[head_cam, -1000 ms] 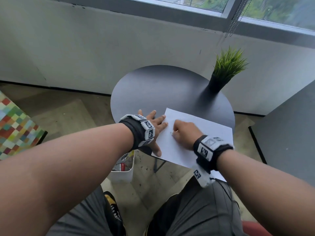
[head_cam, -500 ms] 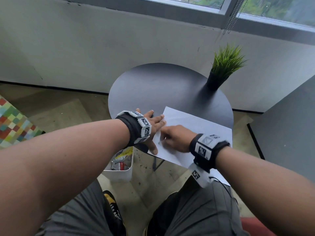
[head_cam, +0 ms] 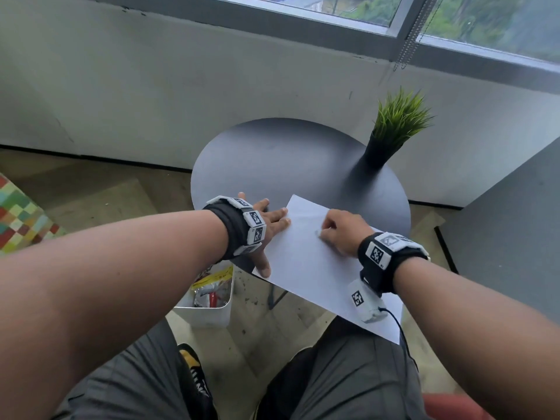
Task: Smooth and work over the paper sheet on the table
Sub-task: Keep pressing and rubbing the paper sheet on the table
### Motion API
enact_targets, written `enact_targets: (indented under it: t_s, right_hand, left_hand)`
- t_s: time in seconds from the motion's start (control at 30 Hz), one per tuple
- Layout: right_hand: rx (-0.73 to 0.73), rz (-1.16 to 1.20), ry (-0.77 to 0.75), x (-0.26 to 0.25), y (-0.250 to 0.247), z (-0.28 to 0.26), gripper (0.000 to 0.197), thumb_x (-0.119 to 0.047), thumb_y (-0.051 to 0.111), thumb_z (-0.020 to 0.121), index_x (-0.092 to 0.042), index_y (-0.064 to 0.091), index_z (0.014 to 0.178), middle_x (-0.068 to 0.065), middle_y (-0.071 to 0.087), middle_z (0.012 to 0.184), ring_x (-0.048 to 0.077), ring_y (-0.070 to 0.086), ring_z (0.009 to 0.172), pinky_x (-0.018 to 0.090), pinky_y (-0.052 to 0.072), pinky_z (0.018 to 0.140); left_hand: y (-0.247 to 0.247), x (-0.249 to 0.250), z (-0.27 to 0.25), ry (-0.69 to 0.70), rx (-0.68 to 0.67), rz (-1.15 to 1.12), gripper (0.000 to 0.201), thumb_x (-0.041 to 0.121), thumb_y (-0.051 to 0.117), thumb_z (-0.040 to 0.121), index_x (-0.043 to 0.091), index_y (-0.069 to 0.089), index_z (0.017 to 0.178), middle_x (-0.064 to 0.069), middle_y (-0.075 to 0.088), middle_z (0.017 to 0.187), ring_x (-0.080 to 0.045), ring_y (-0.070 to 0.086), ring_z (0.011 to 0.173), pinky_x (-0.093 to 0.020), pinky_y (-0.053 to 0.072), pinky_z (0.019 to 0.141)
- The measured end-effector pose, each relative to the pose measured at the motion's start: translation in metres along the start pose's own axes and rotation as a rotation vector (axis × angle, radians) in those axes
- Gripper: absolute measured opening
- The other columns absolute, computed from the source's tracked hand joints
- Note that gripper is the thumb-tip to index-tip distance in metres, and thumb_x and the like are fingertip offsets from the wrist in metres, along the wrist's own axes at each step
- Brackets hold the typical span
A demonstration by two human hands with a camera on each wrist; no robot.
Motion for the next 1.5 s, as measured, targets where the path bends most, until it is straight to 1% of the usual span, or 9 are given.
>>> enact_targets:
  t_s: [0.07,0.27,0.43,0.6,0.83,0.93,1.1,1.3,1.5]
  right_hand:
    - [0.057,-0.023,0.036,0.004,0.003,0.0,0.011,-0.028,0.058,0.088,-0.017,0.057,0.09,0.003,0.063,0.094,0.025,0.055,0.089,0.031,0.042,0.073]
    - [-0.164,-0.141,-0.432,-0.037,0.029,-0.044,0.007,-0.029,0.056,0.09,-0.021,0.056,0.09,-0.007,0.057,0.079,0.019,0.052,0.076,0.03,0.045,0.071]
    - [0.064,-0.012,0.069,0.01,0.004,-0.011,0.01,-0.028,0.055,0.087,-0.019,0.053,0.088,0.005,0.064,0.093,0.027,0.057,0.087,0.034,0.047,0.074]
    - [-0.041,0.012,-0.154,-0.028,0.031,-0.033,0.013,-0.032,0.054,0.092,-0.019,0.051,0.091,0.002,0.06,0.092,0.025,0.052,0.083,0.033,0.042,0.072]
    - [0.045,0.133,0.091,-0.026,0.027,-0.014,0.013,-0.03,0.054,0.093,-0.018,0.052,0.093,0.003,0.061,0.093,0.025,0.054,0.088,0.03,0.039,0.07]
    - [0.047,0.127,0.055,-0.031,0.028,-0.016,0.013,-0.031,0.054,0.092,-0.019,0.053,0.095,0.004,0.062,0.095,0.024,0.056,0.087,0.03,0.039,0.07]
    - [-0.183,-0.02,-0.356,-0.05,0.037,-0.053,0.006,-0.025,0.057,0.089,-0.02,0.058,0.092,-0.004,0.062,0.08,0.02,0.054,0.078,0.028,0.039,0.068]
    - [0.062,-0.003,0.05,0.0,0.005,-0.012,0.014,-0.03,0.056,0.089,-0.017,0.056,0.091,0.004,0.064,0.093,0.027,0.058,0.092,0.033,0.046,0.074]
    - [-0.171,-0.1,-0.402,-0.045,0.031,-0.05,0.008,-0.026,0.056,0.091,-0.019,0.057,0.093,0.002,0.065,0.088,0.023,0.056,0.081,0.031,0.043,0.071]
  left_hand:
    - [-0.001,0.0,0.001,0.0,-0.002,0.007,0.134,0.085,0.068,0.062,0.034,-0.009,0.16,0.014,-0.016,0.168,-0.032,-0.008,0.155,-0.079,0.002,0.109]
    - [-0.008,-0.003,-0.001,-0.014,-0.051,0.038,0.137,0.082,0.073,0.061,0.035,-0.01,0.159,0.012,-0.017,0.168,-0.034,-0.011,0.155,-0.08,0.002,0.109]
    - [-0.009,-0.002,-0.004,-0.029,-0.047,0.059,0.135,0.08,0.073,0.064,0.035,-0.011,0.159,0.01,-0.017,0.168,-0.034,-0.011,0.155,-0.078,0.002,0.111]
    - [-0.021,-0.011,-0.009,-0.132,-0.087,0.077,0.135,0.075,0.08,0.06,0.042,-0.005,0.159,-0.005,-0.017,0.168,-0.04,-0.007,0.154,-0.073,0.011,0.113]
    - [-0.027,0.023,-0.024,-0.02,0.13,-0.084,0.082,0.051,0.066,0.091,0.025,0.026,0.158,-0.009,0.017,0.166,-0.029,0.024,0.149,-0.037,0.03,0.114]
    - [-0.002,0.03,-0.02,-0.039,0.134,-0.143,0.114,0.082,0.062,0.073,0.024,0.016,0.16,-0.003,0.005,0.169,-0.027,0.01,0.154,-0.052,0.023,0.12]
    - [0.017,0.02,-0.009,-0.02,0.1,-0.139,0.142,0.089,0.066,0.057,0.027,-0.007,0.161,0.003,-0.016,0.169,-0.024,-0.012,0.155,-0.061,0.004,0.122]
    - [0.012,0.013,0.002,-0.047,0.103,-0.158,0.141,0.087,0.069,0.057,0.027,-0.006,0.161,0.0,-0.015,0.169,-0.027,-0.01,0.155,-0.06,0.01,0.122]
    - [0.004,0.009,0.006,-0.068,0.032,-0.145,0.142,0.082,0.073,0.059,0.028,-0.01,0.16,-0.003,-0.019,0.168,-0.03,-0.013,0.155,-0.06,0.012,0.122]
Point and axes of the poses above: each hand's wrist, its own z-axis towards the middle knuckle, its own y-axis out of the palm, x = y × z, the point moved 2 cm from there along z, towards the middle knuckle
